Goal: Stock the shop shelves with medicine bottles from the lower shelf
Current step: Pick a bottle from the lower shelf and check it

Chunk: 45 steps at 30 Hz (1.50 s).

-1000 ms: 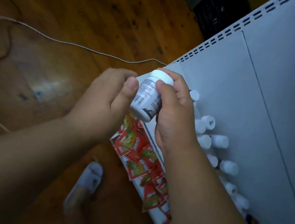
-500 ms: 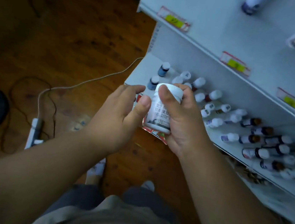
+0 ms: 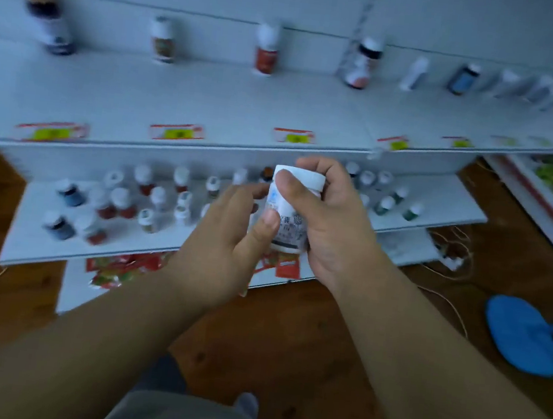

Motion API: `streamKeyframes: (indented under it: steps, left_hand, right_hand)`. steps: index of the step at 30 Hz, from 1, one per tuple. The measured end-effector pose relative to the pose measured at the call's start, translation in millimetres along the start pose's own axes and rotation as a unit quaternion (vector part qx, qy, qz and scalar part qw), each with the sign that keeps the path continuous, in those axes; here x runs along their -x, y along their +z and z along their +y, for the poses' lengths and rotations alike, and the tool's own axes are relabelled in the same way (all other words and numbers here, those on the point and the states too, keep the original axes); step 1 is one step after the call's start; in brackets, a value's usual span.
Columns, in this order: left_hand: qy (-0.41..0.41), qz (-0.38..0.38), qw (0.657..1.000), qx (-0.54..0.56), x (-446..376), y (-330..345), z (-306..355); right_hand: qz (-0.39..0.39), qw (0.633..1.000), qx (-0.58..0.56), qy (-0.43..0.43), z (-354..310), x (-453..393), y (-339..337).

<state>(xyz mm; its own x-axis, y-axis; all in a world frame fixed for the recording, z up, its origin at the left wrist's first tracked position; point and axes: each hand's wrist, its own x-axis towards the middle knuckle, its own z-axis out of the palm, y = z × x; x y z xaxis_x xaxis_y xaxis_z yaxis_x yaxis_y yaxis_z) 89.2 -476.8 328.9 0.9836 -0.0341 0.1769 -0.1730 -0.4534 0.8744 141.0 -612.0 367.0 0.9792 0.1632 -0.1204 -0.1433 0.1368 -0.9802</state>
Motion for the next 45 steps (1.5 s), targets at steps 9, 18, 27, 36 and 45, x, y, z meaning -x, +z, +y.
streamKeyframes:
  steps: [9,18,27,36,45]
  left_hand:
    - [0.111,-0.143,0.983,-0.027,-140,115,66]
    - [0.170,-0.287,0.943,-0.015,-290,262,108]
    - [0.188,-0.327,0.926,-0.019,-368,432,172]
    - [0.101,-0.215,0.963,-0.124,-464,543,226]
    - [0.116,-0.178,0.962,-0.170,-593,627,213]
  right_hand:
    - [0.170,0.981,0.051,-0.077,-61,-50,-157]
    - [0.339,0.929,0.102,-0.105,-104,-105,-312]
    - [0.361,0.919,0.121,-0.099,-120,-142,-509]
    - [0.255,0.956,0.137,-0.057,-173,-244,-676]
    - [0.216,0.956,0.191,-0.052,-195,-385,-769]
